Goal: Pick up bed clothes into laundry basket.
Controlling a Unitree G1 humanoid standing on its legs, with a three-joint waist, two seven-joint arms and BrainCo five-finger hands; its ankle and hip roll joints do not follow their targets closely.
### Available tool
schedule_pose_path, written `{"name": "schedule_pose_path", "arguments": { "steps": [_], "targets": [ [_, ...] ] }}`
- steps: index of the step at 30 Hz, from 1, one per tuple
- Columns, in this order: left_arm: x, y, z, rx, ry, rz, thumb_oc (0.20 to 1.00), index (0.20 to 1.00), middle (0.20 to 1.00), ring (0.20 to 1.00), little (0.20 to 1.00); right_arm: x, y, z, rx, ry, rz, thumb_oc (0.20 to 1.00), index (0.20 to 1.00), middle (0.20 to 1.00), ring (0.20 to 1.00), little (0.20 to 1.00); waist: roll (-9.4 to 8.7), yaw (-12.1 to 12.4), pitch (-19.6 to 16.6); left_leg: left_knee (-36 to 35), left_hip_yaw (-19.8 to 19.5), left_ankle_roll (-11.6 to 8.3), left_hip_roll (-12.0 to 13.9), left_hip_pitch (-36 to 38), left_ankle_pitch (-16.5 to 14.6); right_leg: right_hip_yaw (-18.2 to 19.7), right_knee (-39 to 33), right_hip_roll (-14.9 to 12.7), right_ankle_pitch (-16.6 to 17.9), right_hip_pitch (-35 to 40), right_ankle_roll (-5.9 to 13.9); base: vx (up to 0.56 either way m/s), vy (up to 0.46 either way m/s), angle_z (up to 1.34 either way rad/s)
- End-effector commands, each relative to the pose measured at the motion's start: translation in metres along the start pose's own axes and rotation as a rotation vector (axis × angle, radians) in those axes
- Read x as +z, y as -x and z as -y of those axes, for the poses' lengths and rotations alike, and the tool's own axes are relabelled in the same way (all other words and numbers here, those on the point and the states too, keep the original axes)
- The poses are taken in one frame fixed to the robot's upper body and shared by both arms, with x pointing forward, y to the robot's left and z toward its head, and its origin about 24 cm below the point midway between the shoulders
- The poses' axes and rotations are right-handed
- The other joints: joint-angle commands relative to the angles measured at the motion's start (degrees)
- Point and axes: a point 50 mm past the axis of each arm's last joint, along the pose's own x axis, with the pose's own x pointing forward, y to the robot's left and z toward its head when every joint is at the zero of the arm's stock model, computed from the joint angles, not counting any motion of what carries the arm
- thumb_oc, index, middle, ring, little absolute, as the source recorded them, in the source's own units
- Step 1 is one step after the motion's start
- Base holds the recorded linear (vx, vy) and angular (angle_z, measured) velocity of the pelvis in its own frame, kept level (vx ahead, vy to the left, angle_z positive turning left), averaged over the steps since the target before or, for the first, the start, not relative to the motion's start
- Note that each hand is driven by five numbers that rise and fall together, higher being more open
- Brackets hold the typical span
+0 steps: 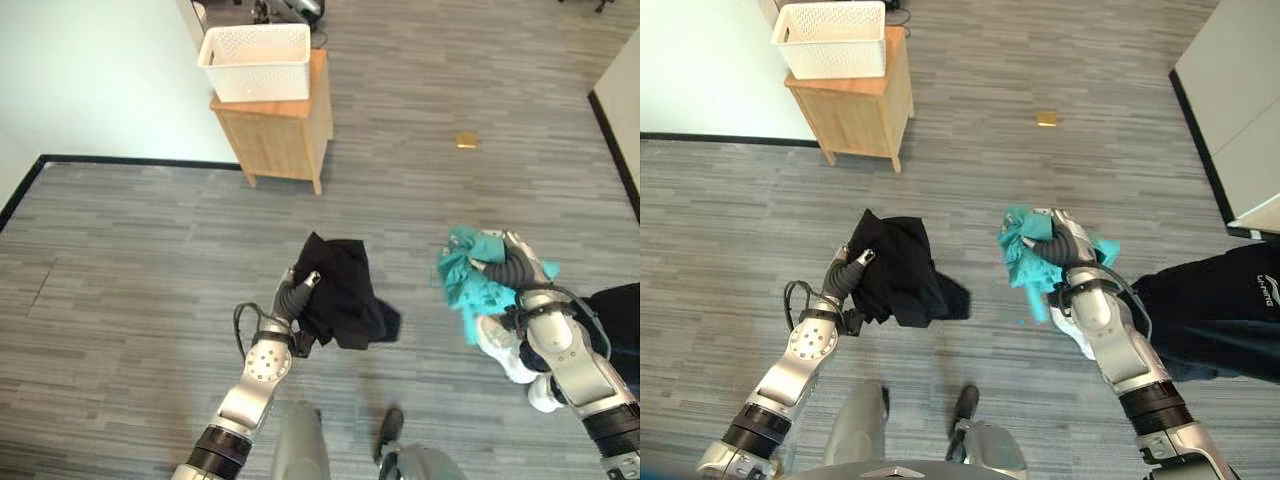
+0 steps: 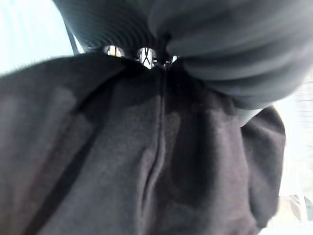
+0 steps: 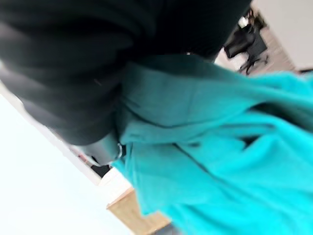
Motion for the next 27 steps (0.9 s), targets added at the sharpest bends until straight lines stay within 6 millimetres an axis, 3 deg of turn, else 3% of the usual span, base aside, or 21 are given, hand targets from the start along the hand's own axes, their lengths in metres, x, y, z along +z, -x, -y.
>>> {"name": "schedule_pose_path", "arguments": {
  "steps": [1, 3, 4, 6, 8, 9, 10, 11, 13, 14, 16, 18, 19, 22, 23, 27],
  "targets": [
    [0.033, 0.0, -0.02, 0.075, -0.022, 0.176, 0.2, 0.2, 0.2, 0.2, 0.2, 0.038, -0.019, 0.023, -0.112, -0.01, 0.189, 0.2, 0.2, 0.2, 0.2, 0.2, -1.32, 3.6, 0.89, -3.47, 4.66, 3.0, -2.55, 7.47, 2.25, -0.03, 4.56, -1.88, -6.54, 3.39, 6.11, 0.37, -0.025, -0.31],
    [0.036, -0.001, -0.02, 0.069, -0.03, 0.191, 0.2, 0.2, 0.2, 0.2, 0.2, 0.04, -0.017, 0.021, -0.135, -0.043, 0.189, 0.2, 0.2, 0.2, 0.2, 0.2, -2.82, 3.64, 1.53, -5.21, 5.22, 4.5, -4.03, 10.42, 0.42, -1.36, 13.67, -3.45, -6.29, 1.26, 9.14, 0.25, -0.018, -0.18],
    [0.036, -0.001, -0.02, 0.068, -0.031, 0.191, 0.2, 0.2, 0.2, 0.2, 0.2, 0.04, -0.017, 0.021, -0.136, -0.043, 0.19, 0.2, 0.2, 0.2, 0.2, 0.2, -2.88, 3.68, 1.46, -5.43, 5.27, 4.61, -4.08, 10.27, 0.83, -1.36, 13.86, -3.53, -6.16, 0.92, 9.15, 0.16, 0.02, -0.01],
    [0.039, -0.006, -0.023, 0.097, -0.043, 0.199, 0.2, 0.2, 0.2, 0.2, 0.2, 0.051, -0.023, 0.022, -0.151, -0.065, 0.229, 0.2, 0.2, 0.2, 0.2, 0.2, -1.77, 1.48, 2.66, -8.01, 3.53, 6.1, -4.02, 13.19, 0.43, 0.52, 27.82, -7.07, -1.47, -7.96, 13.44, 0.17, 0.056, 0.18],
    [0.046, -0.01, -0.027, 0.116, -0.056, 0.229, 0.2, 0.2, 0.2, 0.2, 0.2, 0.056, -0.026, 0.026, -0.164, -0.079, 0.242, 0.2, 0.2, 0.2, 0.2, 0.2, 0.11, -0.59, 2.47, -12.72, 1.84, 5.93, -2.99, 16.56, 0.95, 4.23, 34.46, -7.07, -0.5, -14.33, 14.29, 0.21, 0.018, 0.6],
    [0.048, -0.01, -0.028, 0.123, -0.05, 0.239, 0.2, 0.2, 0.2, 0.2, 0.2, 0.059, -0.027, 0.027, -0.17, -0.088, 0.253, 0.2, 0.2, 0.2, 0.2, 0.2, 0.08, -0.91, 2.12, -13.76, 1.7, 5.39, -2.95, 17.44, 0.96, 3.73, 31.6, -8.81, -1.2, -14.46, 13.58, 0.32, -0.233, 0.85],
    [0.052, -0.013, -0.029, 0.131, -0.038, 0.258, 0.2, 0.2, 0.2, 0.2, 0.2, 0.058, -0.03, 0.028, -0.187, -0.108, 0.241, 0.2, 0.2, 0.2, 0.2, 0.2, -0.41, -0.97, 1.33, -15.14, 0.36, 4.13, -3.09, 18.11, 0.59, 4.73, 21.61, -10.65, -3.14, -13.7, 11.46, 0.26, -0.249, 0.65],
    [0.052, -0.013, -0.03, 0.131, -0.039, 0.257, 0.2, 0.2, 0.2, 0.2, 0.2, 0.058, -0.03, 0.028, -0.187, -0.109, 0.241, 0.2, 0.2, 0.2, 0.2, 0.2, -0.3, -1.23, 1.32, -15.36, 0.09, 4.05, -2.95, 18.3, 0.61, 4.3, 20.76, -10.44, -2.98, -13.02, 11.42, 0.39, -0.302, 0.57],
    [0.058, -0.019, -0.033, 0.147, -0.051, 0.275, 0.2, 0.2, 0.2, 0.2, 0.2, 0.047, -0.03, 0.03, -0.213, -0.128, 0.183, 0.2, 0.2, 0.2, 0.2, 0.2, -0.13, -3.77, 0.5, -17.14, -3.18, 3.06, -3.16, 21.63, -1.22, 12.59, 8.72, -8.12, -0.66, -14.75, 11.5, 0.47, -0.232, 0.79],
    [0.057, -0.021, -0.033, 0.146, -0.057, 0.274, 0.2, 0.2, 0.2, 0.2, 0.2, 0.045, -0.029, 0.03, -0.216, -0.141, 0.171, 0.2, 0.2, 0.2, 0.2, 0.2, -0.04, -4.48, 0.17, -17.33, -3.52, 2.64, -2.73, 22.53, -1.89, 13.84, 6.67, -8.35, 1.16, -15.53, 12.57, 0.46, -0.235, 1.24],
    [0.06, -0.026, -0.03, 0.133, -0.066, 0.282, 0.2, 0.2, 0.2, 0.2, 0.2, 0.041, -0.025, 0.027, -0.204, -0.163, 0.154, 0.2, 0.2, 0.2, 0.2, 0.2, -0.43, -4.75, -1.57, -16.92, -4.67, 1.69, -1.97, 24.67, -3.91, 12.02, 4.75, -9.29, 2.65, -14.02, 12.66, 0.37, -0.227, 1.14],
    [0.062, -0.029, -0.027, 0.137, -0.051, 0.289, 0.2, 0.2, 0.2, 0.2, 0.2, 0.039, -0.023, 0.029, -0.209, -0.154, 0.157, 0.2, 0.2, 0.2, 0.2, 0.2, 0.34, -5.06, -3.45, -12.15, -5.86, 0.91, -1.65, 23.6, -4.69, 9.14, 3.4, -8.88, 2.59, -9.8, 11.58, 0.35, -0.258, 1.1],
    [0.065, -0.029, -0.024, 0.125, -0.044, 0.299, 0.2, 0.2, 0.2, 0.2, 0.2, 0.038, -0.021, 0.031, -0.216, -0.155, 0.155, 0.2, 0.2, 0.2, 0.2, 0.2, 0.33, -5.13, -3.4, -9.58, -4.96, 0.7, -1.81, 22.13, -4.56, 7.52, 2.39, -9.2, 2.36, -7.91, 11.21, 0.23, -0.23, 1.07],
    [0.075, -0.034, -0.012, 0.093, 0.002, 0.324, 0.2, 0.2, 0.2, 0.2, 0.2, 0.029, -0.016, 0.039, -0.262, -0.169, 0.121, 0.2, 0.2, 0.2, 0.2, 0.2, 0.29, -6.98, -3.39, -4.57, 4.53, 0.5, -0.83, 16.07, -2.09, 2.64, 1.2, -10.53, 0.8, -4.24, 10.37, 0.05, -0.105, 1.01],
    [0.077, -0.034, -0.01, 0.081, 0.011, 0.328, 0.2, 0.2, 0.2, 0.2, 0.2, 0.027, -0.015, 0.04, -0.267, -0.172, 0.111, 0.2, 0.2, 0.2, 0.2, 0.2, 0.9, -7.3, -3.79, -6.26, 7.24, 0.52, -0.5, 15.67, -0.79, 1.43, 1.0, -10.37, 0.51, -3.88, 10.56, 0.02, -0.021, 1.36],
    [0.078, -0.035, -0.004, 0.06, 0.026, 0.328, 0.2, 0.2, 0.2, 0.2, 0.2, 0.021, -0.014, 0.044, -0.286, -0.154, 0.085, 0.2, 0.2, 0.2, 0.2, 0.2, 2.34, -8.31, -4.49, -10.71, 11.09, -0.4, 1.88, 16.6, 2.23, -0.52, 1.0, -10.68, 0.05, -3.3, 11.11, 0.07, 0.034, 0.35]
  ]
}}
